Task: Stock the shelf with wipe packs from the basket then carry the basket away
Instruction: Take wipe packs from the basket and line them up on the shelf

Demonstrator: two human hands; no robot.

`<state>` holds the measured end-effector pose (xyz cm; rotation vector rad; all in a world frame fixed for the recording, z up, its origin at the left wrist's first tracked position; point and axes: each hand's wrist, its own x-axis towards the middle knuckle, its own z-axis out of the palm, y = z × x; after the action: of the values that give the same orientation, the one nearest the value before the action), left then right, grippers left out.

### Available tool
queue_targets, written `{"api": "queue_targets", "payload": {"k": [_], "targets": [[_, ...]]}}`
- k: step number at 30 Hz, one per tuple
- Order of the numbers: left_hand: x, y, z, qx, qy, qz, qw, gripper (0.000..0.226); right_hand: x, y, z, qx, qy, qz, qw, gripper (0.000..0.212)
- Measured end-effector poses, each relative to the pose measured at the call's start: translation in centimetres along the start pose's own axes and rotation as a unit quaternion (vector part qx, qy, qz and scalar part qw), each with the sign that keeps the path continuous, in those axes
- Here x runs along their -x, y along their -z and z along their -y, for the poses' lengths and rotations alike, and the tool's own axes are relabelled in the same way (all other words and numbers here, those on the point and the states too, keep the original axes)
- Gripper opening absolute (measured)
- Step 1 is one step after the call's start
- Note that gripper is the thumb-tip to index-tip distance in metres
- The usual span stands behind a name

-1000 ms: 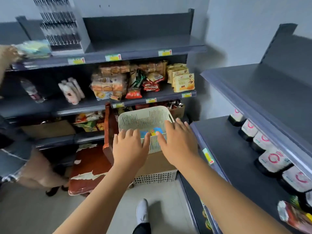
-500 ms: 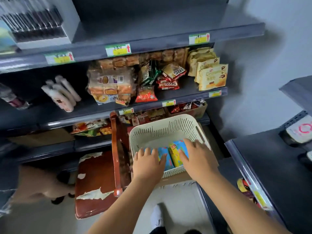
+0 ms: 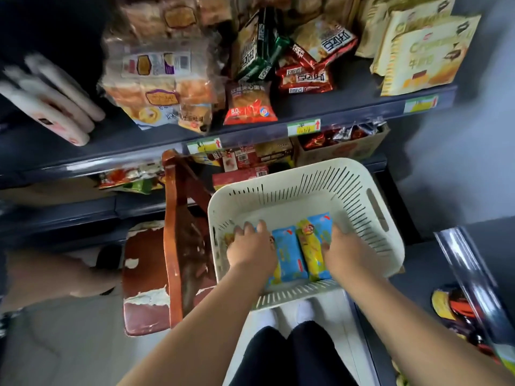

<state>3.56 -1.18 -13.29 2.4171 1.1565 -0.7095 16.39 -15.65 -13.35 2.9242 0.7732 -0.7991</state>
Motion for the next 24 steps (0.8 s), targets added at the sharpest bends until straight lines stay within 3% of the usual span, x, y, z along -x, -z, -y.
{"api": "queue_targets", "payload": {"k": [2,6,11,13,16,20,24], "targets": [[-1.7,-0.5,0.4,-0.024,0.006,0.044,0.999,0.072,-1.5,-1.0,0.0,-0.004,-0.030,0.031,0.999,0.039],[-4.3,-0.4,1.2,-0.058,-0.014,0.068,0.996,0.058,-2.1,-2.2,0.5,0.016,-0.029,0.040,0.999,0.024],[-4.9,1.1,1.6,-0.067,-0.036,0.098,0.992,0.076,-2.5,-3.1,0.7,-0.080,-0.080,0.050,0.992,0.046],[-5.2,1.8,1.8,-0.076,-0.057,0.116,0.989,0.078,-3.3,-3.1,0.6,-0.136,-0.121,0.051,0.982,0.039],[-5.6,2.8,2.1,-0.106,-0.100,0.117,0.982,0.059,-4.4,-3.4,0.4,-0.154,-0.133,0.064,0.977,0.025],[-5.5,3.7,2.4,-0.136,-0.116,0.101,0.979,0.028,-4.3,-2.8,0.6,-0.226,-0.151,0.101,0.957,0.027],[-5.3,4.8,2.9,-0.111,-0.143,0.125,0.976,0.039,-3.7,-2.7,0.3,-0.320,-0.127,0.069,0.936,0.023]]}}
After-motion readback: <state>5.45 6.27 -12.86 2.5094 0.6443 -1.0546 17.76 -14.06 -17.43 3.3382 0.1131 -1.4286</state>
